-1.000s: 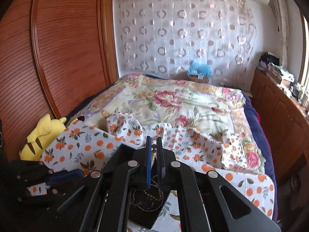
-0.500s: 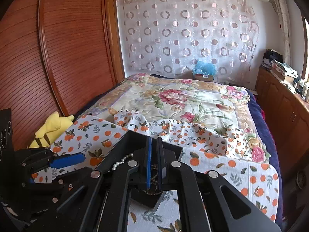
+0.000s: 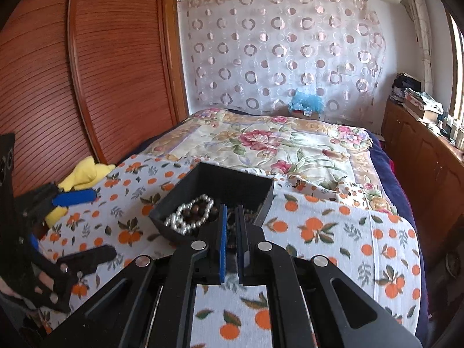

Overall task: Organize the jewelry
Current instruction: 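Open both tools over the box to drop the pearls and gold chain, then grasp the silver hairpins with the right tool while the left moves to the jade bangle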

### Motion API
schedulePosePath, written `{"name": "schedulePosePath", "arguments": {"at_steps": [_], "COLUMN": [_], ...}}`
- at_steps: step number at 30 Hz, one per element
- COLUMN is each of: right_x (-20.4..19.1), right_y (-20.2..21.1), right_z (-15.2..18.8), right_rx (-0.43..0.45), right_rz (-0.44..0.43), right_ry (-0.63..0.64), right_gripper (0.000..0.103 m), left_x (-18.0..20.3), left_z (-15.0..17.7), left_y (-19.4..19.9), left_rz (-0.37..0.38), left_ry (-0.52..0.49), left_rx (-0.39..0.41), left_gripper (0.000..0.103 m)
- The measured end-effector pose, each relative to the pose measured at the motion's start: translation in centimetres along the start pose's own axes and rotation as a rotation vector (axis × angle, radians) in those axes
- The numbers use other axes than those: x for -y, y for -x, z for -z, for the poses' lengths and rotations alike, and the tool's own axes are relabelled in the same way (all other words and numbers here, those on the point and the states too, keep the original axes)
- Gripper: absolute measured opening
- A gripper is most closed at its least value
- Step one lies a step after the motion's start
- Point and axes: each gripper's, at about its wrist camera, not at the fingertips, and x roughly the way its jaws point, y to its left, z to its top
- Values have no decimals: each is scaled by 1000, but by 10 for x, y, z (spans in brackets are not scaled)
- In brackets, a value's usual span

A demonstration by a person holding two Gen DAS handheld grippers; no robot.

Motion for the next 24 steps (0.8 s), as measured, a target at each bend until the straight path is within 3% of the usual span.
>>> {"name": "schedulePosePath", "arguments": {"at_steps": [3, 6, 18, 24], "right_x": [-4, -11, -36, -54], "right_y": [9, 18, 17, 9], "right_z": [12, 26, 88, 103], "right_rx": [-1, -6, -151, -201], "right_rz": [-13, -29, -86, -102], "right_ry": [10, 17, 62, 111], "right_gripper": [8, 29, 30, 30], "left_x": [0, -1, -10, -13], "left_z": [8, 20, 68, 86], "left_y": [2, 5, 12, 21], "left_rz": [-1, 6, 28, 24], "left_ry": [-2, -1, 50, 52], "left_rx": [-14, -24, -112, -135], "left_gripper": [95, 95, 95, 95]}}
